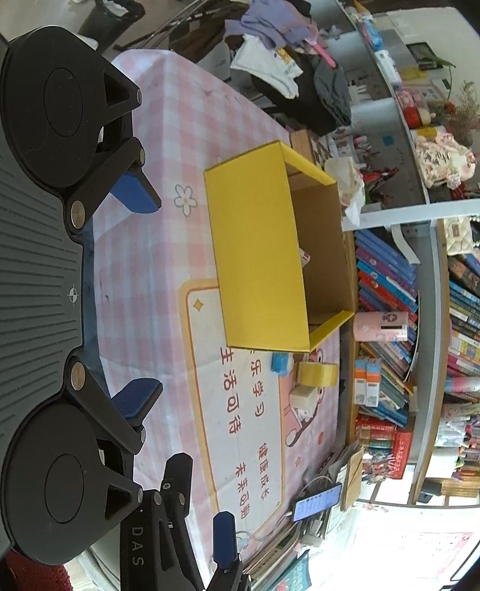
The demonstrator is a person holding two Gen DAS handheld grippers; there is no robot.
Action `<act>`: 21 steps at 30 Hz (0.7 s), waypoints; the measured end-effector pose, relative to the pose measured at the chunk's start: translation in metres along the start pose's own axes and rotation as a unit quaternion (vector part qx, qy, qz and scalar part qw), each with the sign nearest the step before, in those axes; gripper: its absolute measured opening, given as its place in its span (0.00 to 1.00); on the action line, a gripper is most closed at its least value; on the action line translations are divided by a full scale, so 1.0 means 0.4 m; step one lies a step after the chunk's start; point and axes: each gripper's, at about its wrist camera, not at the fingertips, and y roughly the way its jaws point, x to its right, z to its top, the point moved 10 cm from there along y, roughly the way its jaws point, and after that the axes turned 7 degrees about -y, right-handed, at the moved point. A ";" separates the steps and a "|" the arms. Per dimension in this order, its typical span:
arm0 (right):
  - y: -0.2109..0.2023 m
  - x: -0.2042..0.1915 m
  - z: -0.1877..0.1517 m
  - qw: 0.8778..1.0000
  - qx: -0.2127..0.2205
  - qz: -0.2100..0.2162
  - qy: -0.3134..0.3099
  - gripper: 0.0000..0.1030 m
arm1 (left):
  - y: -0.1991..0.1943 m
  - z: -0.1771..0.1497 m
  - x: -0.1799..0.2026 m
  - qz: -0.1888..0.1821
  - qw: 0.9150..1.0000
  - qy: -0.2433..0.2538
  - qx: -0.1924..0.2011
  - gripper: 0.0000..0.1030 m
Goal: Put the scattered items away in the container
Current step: 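Withdraw both tools from the box and move toward the remaining white items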
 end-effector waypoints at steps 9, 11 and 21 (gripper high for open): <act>0.010 0.064 -0.009 1.000 -0.008 -0.021 0.017 0.79 | 0.035 0.015 0.049 -0.022 1.000 0.017 -0.009 0.95; 0.009 0.075 -0.010 1.000 -0.009 -0.025 0.017 0.79 | 0.043 0.018 0.062 -0.029 0.999 0.020 -0.011 0.95; 0.008 0.150 -0.028 0.998 -0.017 -0.052 0.035 0.82 | 0.078 0.046 0.150 -0.068 0.997 0.045 -0.012 0.95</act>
